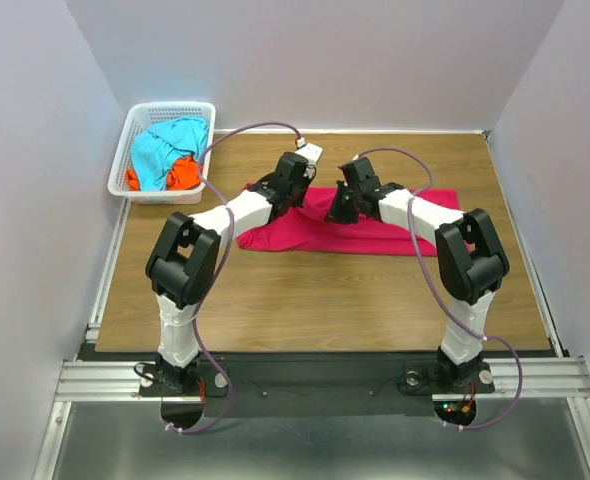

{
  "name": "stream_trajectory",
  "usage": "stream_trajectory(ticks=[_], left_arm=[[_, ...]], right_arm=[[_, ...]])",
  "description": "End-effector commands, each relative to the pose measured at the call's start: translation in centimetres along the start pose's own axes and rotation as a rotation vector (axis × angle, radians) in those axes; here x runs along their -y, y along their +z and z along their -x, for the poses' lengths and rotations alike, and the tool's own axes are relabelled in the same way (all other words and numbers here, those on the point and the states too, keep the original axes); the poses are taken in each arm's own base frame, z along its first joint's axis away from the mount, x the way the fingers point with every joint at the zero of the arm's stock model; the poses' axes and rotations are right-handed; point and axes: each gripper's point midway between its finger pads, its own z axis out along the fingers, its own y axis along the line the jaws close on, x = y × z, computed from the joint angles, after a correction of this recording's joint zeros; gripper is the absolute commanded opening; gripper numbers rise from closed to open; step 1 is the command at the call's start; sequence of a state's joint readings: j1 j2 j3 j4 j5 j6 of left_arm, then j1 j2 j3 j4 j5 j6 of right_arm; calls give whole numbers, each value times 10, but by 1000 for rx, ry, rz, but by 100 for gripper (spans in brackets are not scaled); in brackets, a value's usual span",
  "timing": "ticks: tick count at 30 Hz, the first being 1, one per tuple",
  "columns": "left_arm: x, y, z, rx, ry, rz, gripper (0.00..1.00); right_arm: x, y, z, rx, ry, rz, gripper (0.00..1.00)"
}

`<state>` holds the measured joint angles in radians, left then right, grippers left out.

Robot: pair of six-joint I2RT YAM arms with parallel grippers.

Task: Fold and stack the t-shirts
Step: Fold the tshirt

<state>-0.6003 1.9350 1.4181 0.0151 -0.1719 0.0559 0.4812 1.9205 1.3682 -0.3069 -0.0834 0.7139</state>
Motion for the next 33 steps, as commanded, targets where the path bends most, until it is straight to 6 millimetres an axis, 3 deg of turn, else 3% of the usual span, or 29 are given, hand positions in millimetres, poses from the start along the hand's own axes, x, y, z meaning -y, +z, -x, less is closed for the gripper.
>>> stream_trajectory(ticks=[1, 8, 11, 12, 14, 15, 16, 20, 24, 26, 32, 33], left_arm=[[-4, -2, 50, 142, 15, 10, 0], [-3, 6, 54, 163, 28, 16, 0], [-8, 10, 53, 162, 23, 42, 6], [-8, 9, 55, 165, 23, 45, 18], [-10, 9, 57, 172, 14, 47, 29], [-12, 6, 65, 189, 5, 50, 45], [-14, 4, 69, 199, -5, 51, 53], [-19, -10, 95, 257, -38, 50, 69], [-39, -34, 113, 291, -143, 93, 71], [-49, -43, 113, 286, -200, 104, 71], [-71, -78, 68, 221, -356, 110, 63], [-67, -75, 44, 176, -358, 93, 59]], right_arm=[[-9, -6, 32, 94, 19, -4, 6], [-6, -3, 41, 114, 14, -18, 11], [-6, -2, 42, 116, 4, -17, 18], [-7, -3, 42, 117, -2, -14, 21], [-6, -5, 43, 120, -31, -15, 26], [-6, -10, 49, 150, -45, -27, 27], [-6, -12, 51, 157, -77, -29, 31], [-12, -28, 59, 183, -188, -4, 41], [-25, -40, 62, 183, -326, 56, 42], [-31, -45, 63, 176, -400, 92, 42], [-70, -48, 45, 118, -574, 267, 42], [-80, -48, 37, 93, -594, 313, 42]])
